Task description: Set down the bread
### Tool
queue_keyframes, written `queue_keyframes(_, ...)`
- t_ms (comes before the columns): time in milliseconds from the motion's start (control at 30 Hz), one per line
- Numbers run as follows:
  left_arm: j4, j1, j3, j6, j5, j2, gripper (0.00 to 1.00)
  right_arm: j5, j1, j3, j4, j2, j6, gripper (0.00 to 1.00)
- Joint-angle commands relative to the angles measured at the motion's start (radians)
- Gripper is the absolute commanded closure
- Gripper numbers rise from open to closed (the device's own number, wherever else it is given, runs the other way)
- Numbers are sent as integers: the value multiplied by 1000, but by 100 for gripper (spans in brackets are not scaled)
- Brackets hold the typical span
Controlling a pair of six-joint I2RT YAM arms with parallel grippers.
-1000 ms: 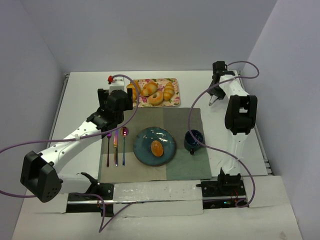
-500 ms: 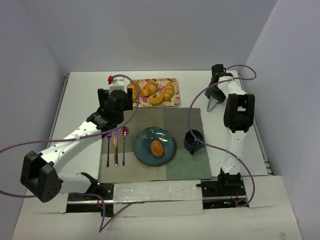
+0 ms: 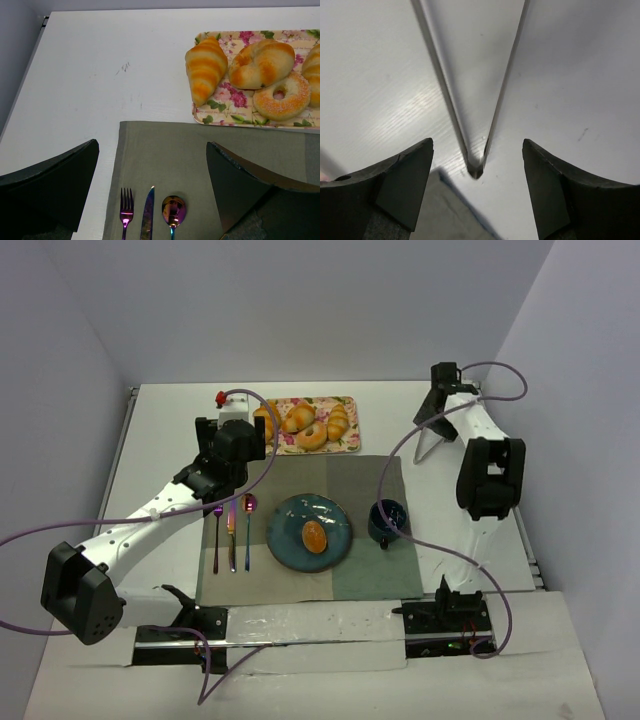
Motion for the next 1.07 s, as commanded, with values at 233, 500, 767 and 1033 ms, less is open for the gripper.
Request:
queue_keyframes(233,20,-4,32,-5,-5,-18,1,-74,118,-176,139,-489,-21,13)
queue_keyframes(500,10,-6,39,-10,1,-12,1,-100,312,-389,243,-753,-55,0)
queue_keyframes(767,16,-6,36,-7,-5,-26,1,-119,405,-495,308,-925,-95,0)
queue_keyframes(1033,16,-7,36,-5,-5,-27,1,-119,410,-535,346,-970,-111,0)
